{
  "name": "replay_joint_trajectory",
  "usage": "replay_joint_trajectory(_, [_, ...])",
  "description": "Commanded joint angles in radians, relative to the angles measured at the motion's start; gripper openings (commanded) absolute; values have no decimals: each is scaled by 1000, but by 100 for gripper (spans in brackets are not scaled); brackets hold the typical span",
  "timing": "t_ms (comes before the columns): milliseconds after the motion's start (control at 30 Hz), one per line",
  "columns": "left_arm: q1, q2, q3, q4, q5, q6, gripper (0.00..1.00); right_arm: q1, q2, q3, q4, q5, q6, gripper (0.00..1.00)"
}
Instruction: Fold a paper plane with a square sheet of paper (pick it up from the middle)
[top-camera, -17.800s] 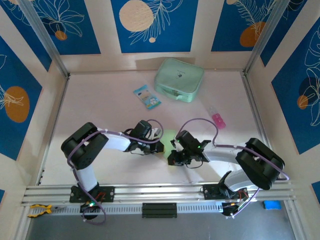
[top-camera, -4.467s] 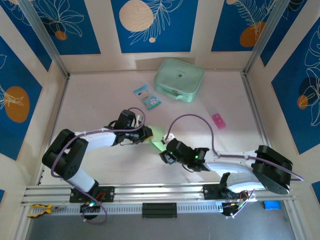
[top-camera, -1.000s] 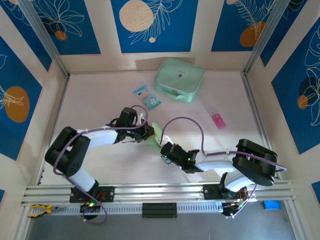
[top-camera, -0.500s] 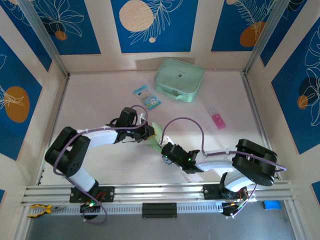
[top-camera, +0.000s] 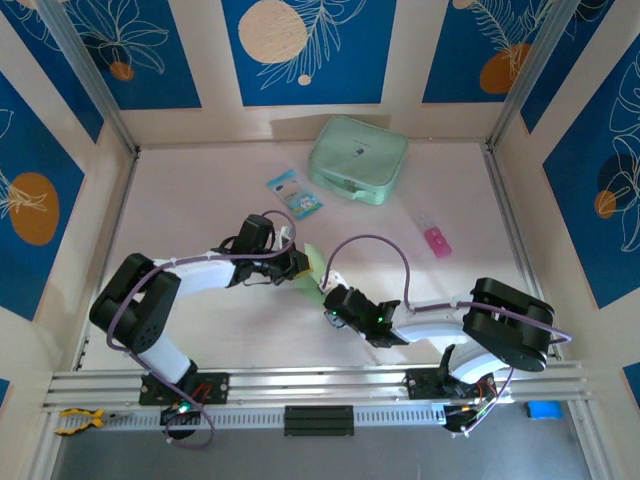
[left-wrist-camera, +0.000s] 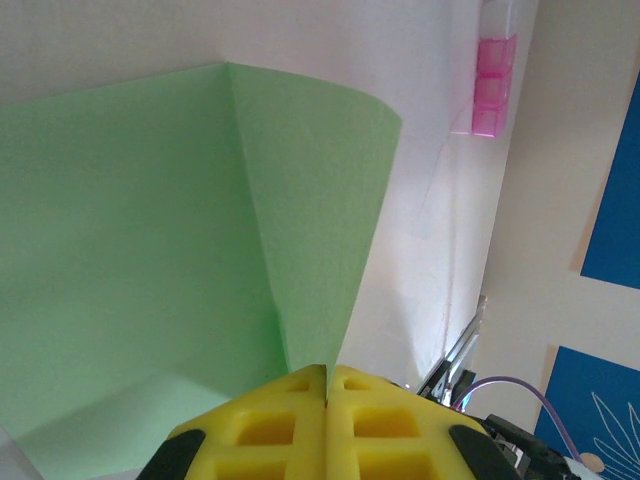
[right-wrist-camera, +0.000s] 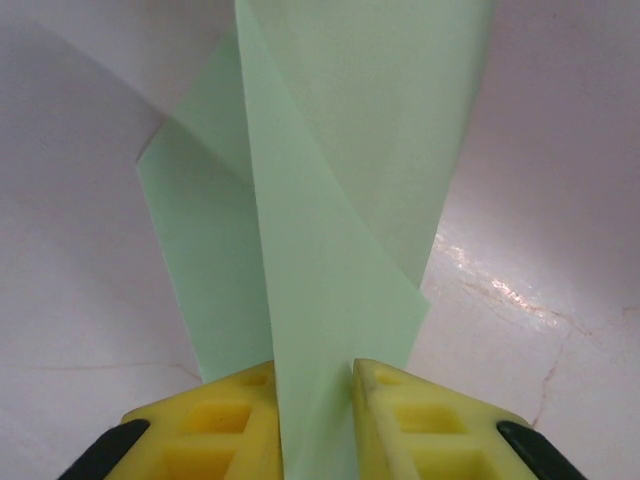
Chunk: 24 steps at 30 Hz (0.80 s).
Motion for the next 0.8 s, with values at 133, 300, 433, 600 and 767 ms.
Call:
replay_joint_trajectory(133, [-3,14,23,-12,18,9,3,-11,-7,-9,46,-11,6,25])
replay_joint_trajectory(300, [-2,16,23,-12,18,8,3,-13,3,-7,48,-22,8,23])
replay_joint_trajectory(433, [-2,14,23,-16,13,10,6,-12,3,-7,45,-27,12,21])
replay_joint_trajectory(600, [-2,4,25,-37,0,14,21,-14,9,-5,42,-44,31,17])
replay_joint_trajectory(767, [-3,-14,35,-85,-27,35,41,-16,32,-2,41,-71,66,16])
